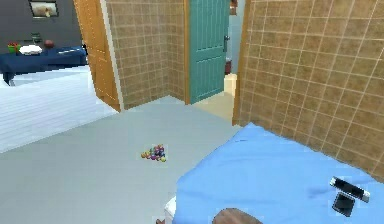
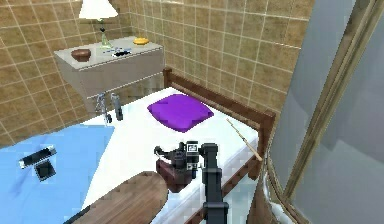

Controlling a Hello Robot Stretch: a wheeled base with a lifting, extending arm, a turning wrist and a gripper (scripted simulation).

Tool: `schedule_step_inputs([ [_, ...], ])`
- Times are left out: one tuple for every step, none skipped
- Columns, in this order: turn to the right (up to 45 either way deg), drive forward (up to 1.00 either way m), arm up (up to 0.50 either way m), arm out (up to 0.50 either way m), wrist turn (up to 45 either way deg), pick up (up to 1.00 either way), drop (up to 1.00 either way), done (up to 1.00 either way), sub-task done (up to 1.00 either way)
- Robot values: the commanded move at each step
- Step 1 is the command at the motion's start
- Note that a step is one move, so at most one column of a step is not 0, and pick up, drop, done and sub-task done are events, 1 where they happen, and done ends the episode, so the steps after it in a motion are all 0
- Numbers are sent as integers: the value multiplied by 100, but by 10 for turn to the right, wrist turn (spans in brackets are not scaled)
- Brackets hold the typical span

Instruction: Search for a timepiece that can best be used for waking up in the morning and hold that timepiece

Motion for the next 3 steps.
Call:
schedule_step_inputs([
  [0,0,-30,0,0,0,0,0,0],
  [0,0,0,0,0,100,0,0,0],
  [0,0,10,0,0,0,0,0,0],
])
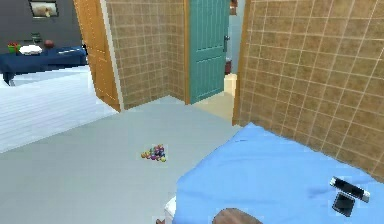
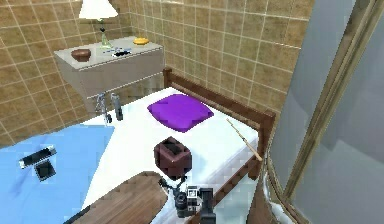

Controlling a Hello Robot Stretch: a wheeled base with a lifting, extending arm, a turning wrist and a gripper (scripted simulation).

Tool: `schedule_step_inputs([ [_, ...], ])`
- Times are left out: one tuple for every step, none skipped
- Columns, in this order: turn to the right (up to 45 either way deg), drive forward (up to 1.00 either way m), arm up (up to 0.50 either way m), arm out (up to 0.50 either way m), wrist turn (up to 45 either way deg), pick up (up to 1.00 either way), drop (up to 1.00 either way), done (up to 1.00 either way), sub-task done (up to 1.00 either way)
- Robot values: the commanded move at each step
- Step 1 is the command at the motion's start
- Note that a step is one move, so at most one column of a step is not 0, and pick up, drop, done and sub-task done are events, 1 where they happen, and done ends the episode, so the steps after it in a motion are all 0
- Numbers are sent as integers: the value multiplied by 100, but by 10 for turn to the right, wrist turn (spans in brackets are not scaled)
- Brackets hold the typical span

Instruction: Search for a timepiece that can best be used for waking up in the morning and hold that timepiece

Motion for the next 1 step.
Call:
schedule_step_inputs([
  [0,0,0,0,0,0,0,100,0],
])
